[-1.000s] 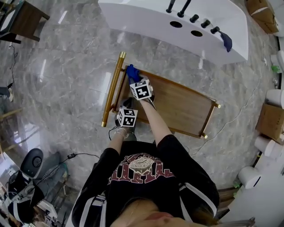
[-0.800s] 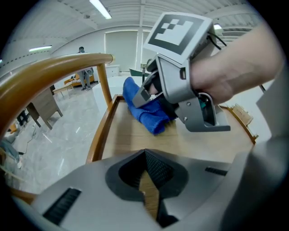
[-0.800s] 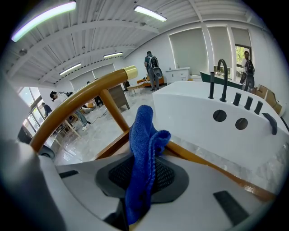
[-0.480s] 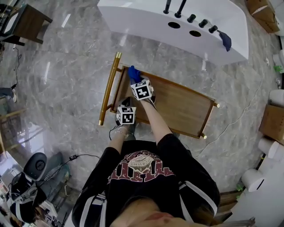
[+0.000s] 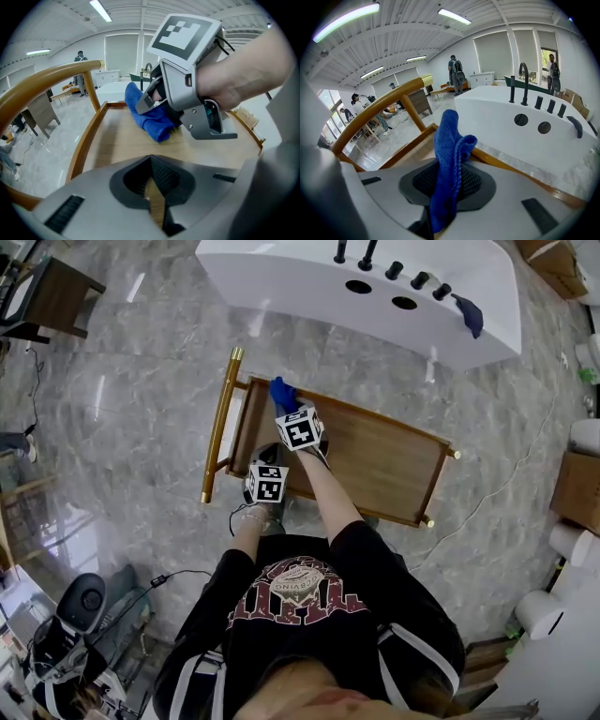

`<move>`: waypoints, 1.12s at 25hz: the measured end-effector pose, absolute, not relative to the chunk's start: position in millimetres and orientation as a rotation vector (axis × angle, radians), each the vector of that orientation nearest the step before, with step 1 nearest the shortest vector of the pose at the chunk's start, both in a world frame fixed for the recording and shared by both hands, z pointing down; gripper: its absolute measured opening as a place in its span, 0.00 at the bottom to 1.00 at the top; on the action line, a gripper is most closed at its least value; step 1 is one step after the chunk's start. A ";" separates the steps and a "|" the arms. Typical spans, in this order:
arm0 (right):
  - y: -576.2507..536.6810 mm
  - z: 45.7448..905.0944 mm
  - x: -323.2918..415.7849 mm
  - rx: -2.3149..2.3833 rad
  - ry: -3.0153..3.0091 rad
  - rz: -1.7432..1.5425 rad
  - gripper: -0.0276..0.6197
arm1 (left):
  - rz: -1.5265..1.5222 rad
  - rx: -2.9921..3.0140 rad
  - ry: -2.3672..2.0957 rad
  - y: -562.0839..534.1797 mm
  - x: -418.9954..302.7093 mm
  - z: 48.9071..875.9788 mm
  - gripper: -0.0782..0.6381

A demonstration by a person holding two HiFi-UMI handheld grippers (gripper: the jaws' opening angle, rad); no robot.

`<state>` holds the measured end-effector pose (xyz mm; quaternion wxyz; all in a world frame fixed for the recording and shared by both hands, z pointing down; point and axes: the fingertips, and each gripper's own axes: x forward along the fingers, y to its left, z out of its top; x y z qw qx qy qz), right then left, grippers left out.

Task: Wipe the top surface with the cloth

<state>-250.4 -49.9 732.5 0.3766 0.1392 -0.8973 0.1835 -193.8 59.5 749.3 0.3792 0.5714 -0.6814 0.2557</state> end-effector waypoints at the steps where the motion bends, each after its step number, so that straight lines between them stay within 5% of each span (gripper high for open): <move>1: -51.3 732.5 -246.3 0.357 -2.291 0.468 0.18 | 0.670 1.462 -1.751 59.2 -194.1 749.4 0.18; 28: -104.6 734.0 -155.0 0.543 -2.279 0.526 0.18 | 0.730 1.580 -1.679 27.5 -151.1 740.1 0.18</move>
